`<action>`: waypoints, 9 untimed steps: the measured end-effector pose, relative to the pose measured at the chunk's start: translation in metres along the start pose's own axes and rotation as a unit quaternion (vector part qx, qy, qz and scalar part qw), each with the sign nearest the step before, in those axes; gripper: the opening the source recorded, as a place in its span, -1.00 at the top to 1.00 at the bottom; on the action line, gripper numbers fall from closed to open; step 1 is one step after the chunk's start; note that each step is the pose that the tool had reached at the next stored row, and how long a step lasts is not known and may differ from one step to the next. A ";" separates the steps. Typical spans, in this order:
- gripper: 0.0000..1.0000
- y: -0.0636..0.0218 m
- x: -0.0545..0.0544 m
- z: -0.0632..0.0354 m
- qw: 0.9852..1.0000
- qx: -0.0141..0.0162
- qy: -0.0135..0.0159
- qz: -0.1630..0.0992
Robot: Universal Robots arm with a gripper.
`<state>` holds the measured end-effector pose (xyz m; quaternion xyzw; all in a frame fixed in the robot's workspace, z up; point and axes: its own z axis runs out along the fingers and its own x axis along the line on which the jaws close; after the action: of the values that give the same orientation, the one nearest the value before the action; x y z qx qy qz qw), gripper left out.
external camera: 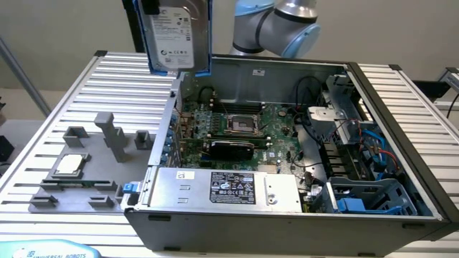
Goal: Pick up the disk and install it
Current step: 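Pick up the disk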
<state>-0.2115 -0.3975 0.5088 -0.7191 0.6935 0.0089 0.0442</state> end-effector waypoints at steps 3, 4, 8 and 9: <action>0.35 -0.0134 0.004 0.0004 1.000 0.000 0.000 0.000; 0.35 -0.0178 0.005 0.0005 1.000 0.000 0.000 0.000; 0.35 -0.0360 0.011 0.0010 1.000 0.000 0.000 0.000; 0.35 -0.0404 0.013 0.0011 1.000 0.000 0.000 0.000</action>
<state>-0.1706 -0.4090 0.5088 -0.7190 0.6935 0.0091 0.0444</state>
